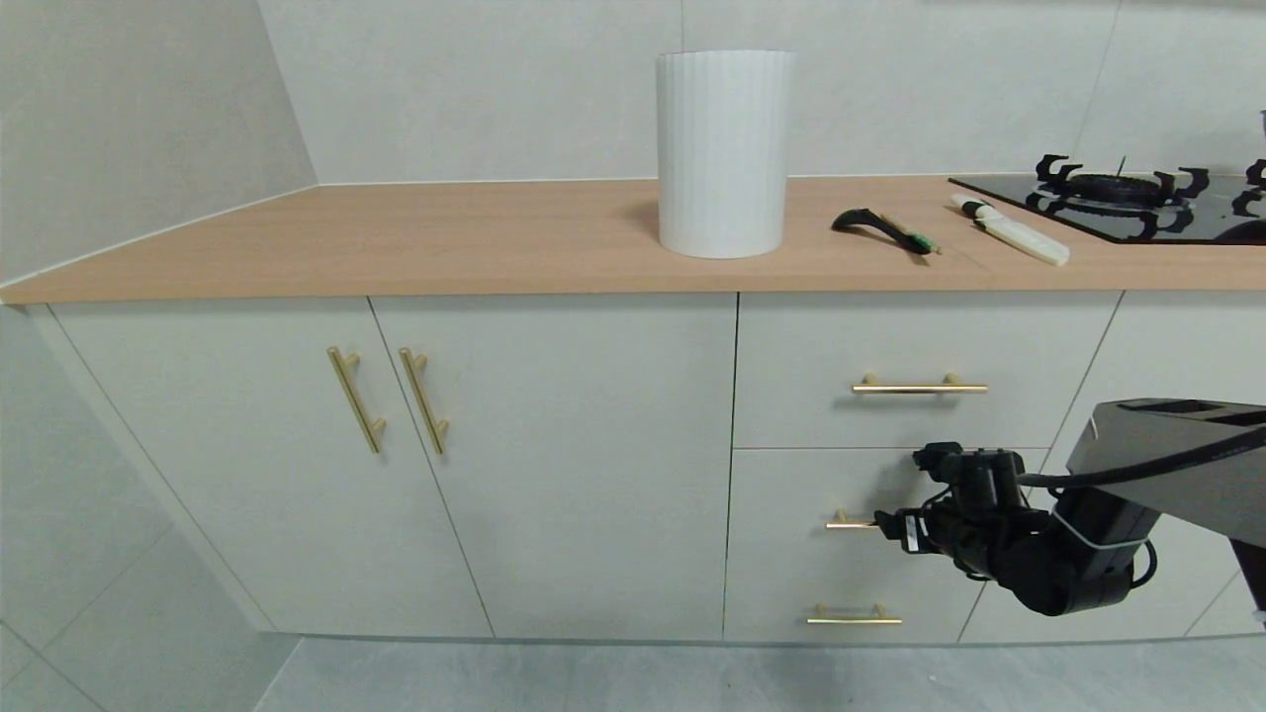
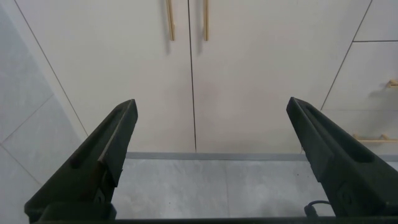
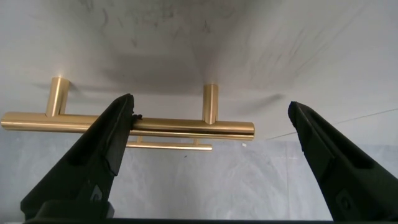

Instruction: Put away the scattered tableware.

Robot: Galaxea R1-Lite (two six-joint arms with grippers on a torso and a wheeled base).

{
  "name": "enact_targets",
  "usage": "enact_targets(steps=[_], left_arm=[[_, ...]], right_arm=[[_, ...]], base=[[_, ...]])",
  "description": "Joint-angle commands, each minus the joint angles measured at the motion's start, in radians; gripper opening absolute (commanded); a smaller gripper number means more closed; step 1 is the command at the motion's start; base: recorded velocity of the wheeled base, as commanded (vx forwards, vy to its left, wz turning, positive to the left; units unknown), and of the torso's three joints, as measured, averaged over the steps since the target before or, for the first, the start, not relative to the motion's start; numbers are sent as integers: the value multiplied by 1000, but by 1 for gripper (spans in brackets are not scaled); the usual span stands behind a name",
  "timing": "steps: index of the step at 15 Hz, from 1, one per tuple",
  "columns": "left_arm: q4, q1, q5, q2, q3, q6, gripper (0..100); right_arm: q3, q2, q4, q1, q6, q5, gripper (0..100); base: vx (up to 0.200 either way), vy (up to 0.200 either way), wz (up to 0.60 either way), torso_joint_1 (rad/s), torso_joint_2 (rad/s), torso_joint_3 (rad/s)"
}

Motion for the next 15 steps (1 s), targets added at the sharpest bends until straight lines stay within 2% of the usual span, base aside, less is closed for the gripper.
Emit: enact_targets(steps=[1, 10, 14, 15], left_arm=[[0, 0, 0, 1, 0, 0, 100], [0, 0, 0, 1, 0, 0, 100], [0, 0, 0, 1, 0, 0, 100], [0, 0, 0, 1, 0, 0, 100]], right_arm=[[0, 3, 3, 0, 0, 0, 100], [0, 3, 53, 0, -2, 0, 100], [-6, 0, 109, 0, 0, 7, 100], [-9, -14, 171, 0, 0, 15, 100]], base=[[0, 0, 0, 0, 0, 0], [0, 0, 0, 0, 0, 0], [0, 0, 0, 0, 0, 0], [0, 0, 0, 0, 0, 0]])
